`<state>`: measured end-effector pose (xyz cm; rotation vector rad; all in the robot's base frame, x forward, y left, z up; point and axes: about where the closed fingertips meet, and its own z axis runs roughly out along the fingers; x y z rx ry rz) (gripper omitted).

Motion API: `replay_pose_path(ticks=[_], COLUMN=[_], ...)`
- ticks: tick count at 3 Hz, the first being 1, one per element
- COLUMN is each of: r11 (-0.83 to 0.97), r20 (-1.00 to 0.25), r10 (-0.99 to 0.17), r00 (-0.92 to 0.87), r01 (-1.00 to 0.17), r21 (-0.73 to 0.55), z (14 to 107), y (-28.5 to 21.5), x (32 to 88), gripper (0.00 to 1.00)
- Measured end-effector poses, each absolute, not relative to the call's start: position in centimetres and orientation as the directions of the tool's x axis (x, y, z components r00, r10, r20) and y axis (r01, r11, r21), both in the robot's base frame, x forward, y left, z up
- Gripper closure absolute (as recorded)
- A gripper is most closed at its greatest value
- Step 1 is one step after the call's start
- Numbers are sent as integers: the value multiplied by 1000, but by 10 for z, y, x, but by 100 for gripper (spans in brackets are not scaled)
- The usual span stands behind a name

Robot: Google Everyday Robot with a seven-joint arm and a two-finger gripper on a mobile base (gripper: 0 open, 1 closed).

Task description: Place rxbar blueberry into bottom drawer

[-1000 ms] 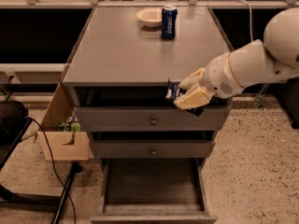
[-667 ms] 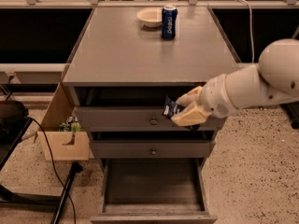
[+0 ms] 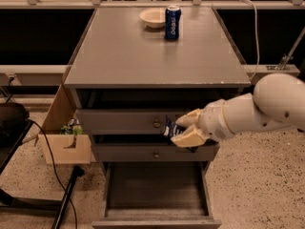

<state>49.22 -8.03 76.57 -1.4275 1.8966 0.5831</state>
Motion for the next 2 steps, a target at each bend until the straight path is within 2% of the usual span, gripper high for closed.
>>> replay_pose_path(ticks=[2], r11=[313], r20=[-767], r10=[-607], r00=[-207], r01=[-950], r21=[8], z=[662], y=[-81], x=[484], gripper=[100])
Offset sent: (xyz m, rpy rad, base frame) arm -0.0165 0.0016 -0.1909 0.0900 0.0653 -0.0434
